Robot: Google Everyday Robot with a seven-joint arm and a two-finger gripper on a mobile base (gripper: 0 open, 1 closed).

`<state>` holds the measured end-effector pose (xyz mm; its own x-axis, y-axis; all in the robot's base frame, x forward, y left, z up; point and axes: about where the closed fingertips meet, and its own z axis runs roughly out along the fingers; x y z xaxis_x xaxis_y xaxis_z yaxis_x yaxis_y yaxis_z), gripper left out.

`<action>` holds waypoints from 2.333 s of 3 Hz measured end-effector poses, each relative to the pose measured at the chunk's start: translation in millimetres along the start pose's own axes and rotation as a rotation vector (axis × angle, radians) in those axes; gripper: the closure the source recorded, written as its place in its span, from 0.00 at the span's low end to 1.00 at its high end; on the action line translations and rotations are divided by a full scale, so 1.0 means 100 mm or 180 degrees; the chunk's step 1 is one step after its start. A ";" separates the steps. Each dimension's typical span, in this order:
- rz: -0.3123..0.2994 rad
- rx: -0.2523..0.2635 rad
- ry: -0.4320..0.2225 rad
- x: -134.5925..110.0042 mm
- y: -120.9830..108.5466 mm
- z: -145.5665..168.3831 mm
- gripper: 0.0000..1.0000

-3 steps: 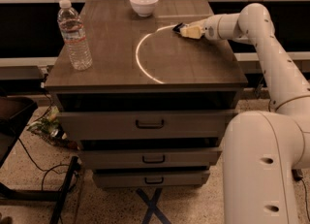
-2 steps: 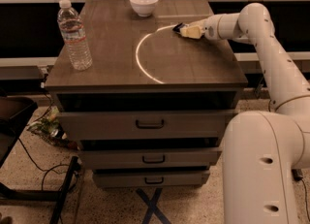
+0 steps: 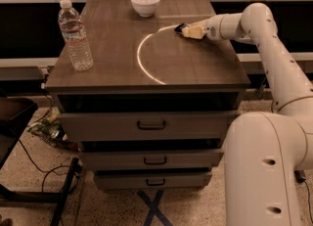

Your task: Move rxbar blueberry near water bottle

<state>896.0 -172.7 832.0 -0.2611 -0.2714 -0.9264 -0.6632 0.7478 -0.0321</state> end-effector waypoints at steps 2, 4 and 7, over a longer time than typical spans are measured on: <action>-0.0001 0.0001 0.0000 0.00 0.00 0.00 1.00; -0.0204 0.0234 0.0035 -0.51 -0.03 -0.33 1.00; -0.1029 0.1151 0.0201 -2.52 0.21 -1.88 1.00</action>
Offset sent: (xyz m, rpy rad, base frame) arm -0.0674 -0.0206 0.3029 -0.4117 -0.2567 -0.1846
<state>815.6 -202.7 1135.2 -0.1314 -0.5521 -0.8233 -0.4341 0.7787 -0.4529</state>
